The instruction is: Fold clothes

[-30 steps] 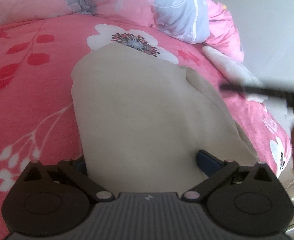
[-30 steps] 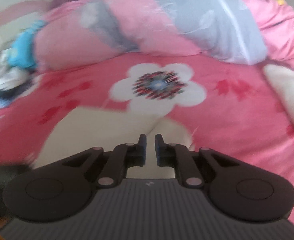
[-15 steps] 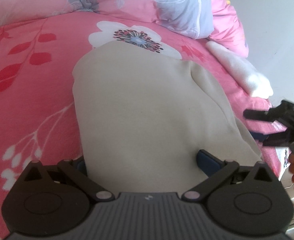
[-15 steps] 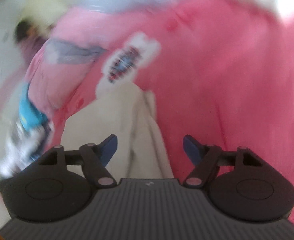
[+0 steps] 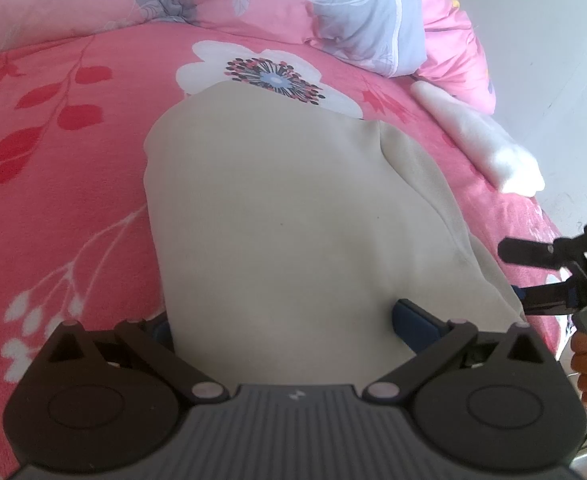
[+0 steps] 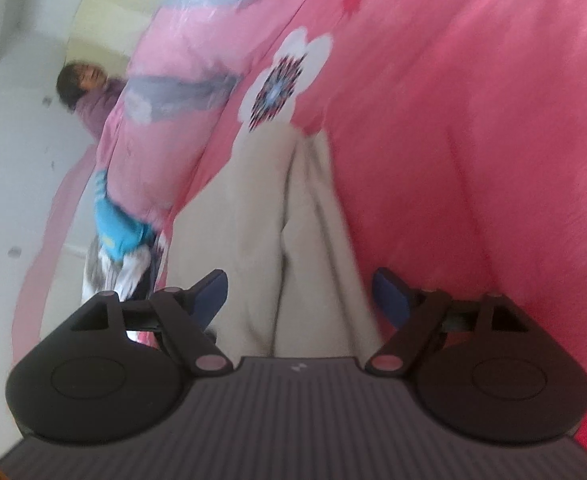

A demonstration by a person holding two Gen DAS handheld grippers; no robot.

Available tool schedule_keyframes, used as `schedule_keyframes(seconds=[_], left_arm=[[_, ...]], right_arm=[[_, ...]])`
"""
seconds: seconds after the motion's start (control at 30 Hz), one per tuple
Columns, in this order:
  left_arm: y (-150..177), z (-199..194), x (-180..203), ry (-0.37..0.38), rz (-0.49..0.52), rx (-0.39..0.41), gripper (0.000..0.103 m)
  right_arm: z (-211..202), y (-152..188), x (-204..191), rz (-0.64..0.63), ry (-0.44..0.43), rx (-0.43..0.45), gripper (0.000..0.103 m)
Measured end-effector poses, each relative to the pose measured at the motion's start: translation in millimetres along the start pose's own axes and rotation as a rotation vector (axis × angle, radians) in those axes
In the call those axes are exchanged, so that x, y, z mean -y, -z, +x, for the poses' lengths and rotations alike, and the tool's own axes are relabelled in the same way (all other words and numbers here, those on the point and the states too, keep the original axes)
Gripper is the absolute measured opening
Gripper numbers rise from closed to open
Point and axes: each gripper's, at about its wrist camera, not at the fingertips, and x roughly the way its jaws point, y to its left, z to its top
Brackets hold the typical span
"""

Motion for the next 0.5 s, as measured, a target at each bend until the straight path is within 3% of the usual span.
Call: schedule_keyframes(seconds=[0.2,0.5], left_arm=[[0.1,1.3,-3.8,0.028,0.003,0.005,0.103],[-3.9,2.9,-7.5,0.042,-0.021,-0.003,0.103]], right_arm=[[19.5,-7.9,-9.6,-0.048,-0.057,-0.087,0.084],[60.9,-29.8,-32.7,-0.148,-0.015,-0.165,0.07]])
